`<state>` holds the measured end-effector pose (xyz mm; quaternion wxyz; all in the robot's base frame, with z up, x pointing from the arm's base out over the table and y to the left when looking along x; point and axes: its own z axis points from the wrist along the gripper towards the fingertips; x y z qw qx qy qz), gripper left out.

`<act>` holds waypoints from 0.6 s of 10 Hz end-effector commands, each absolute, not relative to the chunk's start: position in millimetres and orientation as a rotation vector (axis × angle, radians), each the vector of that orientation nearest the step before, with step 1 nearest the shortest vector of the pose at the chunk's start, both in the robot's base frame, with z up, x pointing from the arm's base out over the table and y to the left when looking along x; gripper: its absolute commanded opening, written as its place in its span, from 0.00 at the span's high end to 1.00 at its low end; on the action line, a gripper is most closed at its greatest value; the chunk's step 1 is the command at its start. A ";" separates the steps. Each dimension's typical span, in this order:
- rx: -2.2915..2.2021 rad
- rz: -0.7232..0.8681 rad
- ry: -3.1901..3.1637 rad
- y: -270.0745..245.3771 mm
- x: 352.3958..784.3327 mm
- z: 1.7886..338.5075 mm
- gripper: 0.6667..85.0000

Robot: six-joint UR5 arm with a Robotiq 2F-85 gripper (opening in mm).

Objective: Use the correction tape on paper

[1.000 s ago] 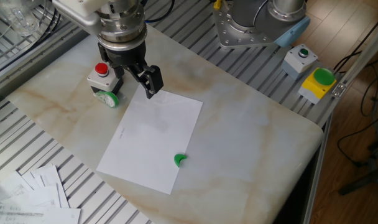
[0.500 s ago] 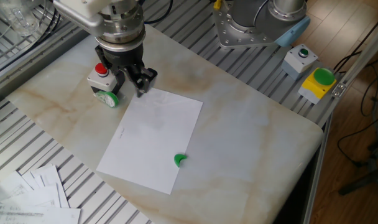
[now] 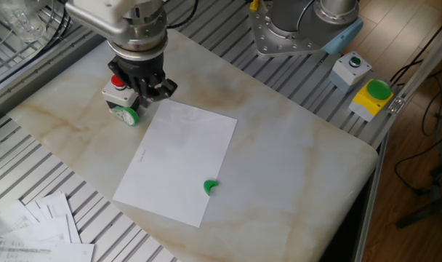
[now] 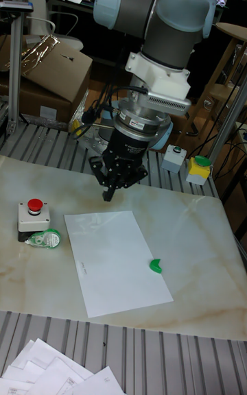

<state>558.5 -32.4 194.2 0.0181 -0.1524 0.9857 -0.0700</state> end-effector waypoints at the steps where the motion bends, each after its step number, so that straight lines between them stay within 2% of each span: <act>1: -0.753 -0.351 3.031 -60.4 555.9 202.5 0.99; 3: -1.129 -0.526 2.883 -94.9 563.6 204.2 0.99; 6: -1.592 -0.382 2.650 -77.3 554.9 176.2 0.99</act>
